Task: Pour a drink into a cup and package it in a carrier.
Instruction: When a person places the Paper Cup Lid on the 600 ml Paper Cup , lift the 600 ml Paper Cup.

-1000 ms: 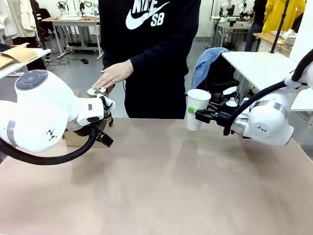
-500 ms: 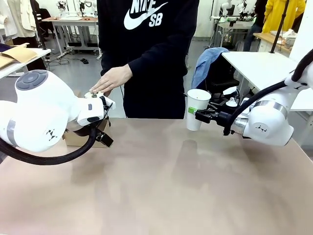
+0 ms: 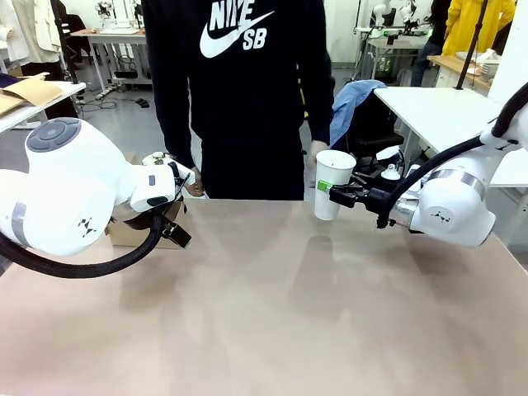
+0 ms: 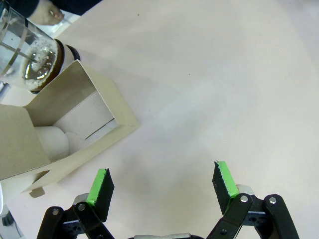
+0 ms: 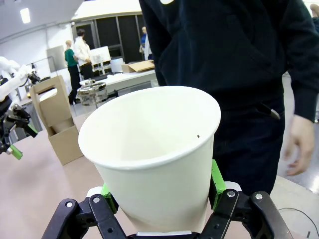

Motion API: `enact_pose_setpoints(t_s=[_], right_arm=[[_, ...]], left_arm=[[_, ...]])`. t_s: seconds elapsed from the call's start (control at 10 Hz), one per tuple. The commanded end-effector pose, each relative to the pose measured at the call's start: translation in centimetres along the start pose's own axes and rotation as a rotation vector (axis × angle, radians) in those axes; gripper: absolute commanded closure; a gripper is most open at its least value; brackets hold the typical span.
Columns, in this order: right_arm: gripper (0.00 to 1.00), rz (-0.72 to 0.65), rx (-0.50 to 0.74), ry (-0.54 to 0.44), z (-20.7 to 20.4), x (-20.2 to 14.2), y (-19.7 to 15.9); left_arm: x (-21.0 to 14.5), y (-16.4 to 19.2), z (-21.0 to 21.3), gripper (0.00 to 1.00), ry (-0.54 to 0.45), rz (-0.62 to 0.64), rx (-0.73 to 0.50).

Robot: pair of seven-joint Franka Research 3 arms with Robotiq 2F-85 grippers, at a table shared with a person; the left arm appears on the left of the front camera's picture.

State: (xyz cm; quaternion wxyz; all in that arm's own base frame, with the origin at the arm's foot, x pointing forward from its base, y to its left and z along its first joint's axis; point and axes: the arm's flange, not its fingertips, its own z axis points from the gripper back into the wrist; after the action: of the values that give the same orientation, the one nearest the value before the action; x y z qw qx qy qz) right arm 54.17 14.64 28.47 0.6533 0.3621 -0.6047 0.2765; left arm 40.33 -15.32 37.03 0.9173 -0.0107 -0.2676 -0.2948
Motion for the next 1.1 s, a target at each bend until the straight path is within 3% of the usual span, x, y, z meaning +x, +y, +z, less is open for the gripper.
enact_pose_setpoints(t_s=[0.0,1.0], right_arm=[[0.20,0.008,-0.005,-0.010,-0.06,0.17,0.34],[0.20,0.008,-0.005,-0.010,-0.06,0.17,0.34]], left_arm=[[-0.03,0.07,0.03,0.00,-0.001,0.002,-0.001],[-0.03,0.07,0.03,0.00,-0.001,0.002,-0.001]])
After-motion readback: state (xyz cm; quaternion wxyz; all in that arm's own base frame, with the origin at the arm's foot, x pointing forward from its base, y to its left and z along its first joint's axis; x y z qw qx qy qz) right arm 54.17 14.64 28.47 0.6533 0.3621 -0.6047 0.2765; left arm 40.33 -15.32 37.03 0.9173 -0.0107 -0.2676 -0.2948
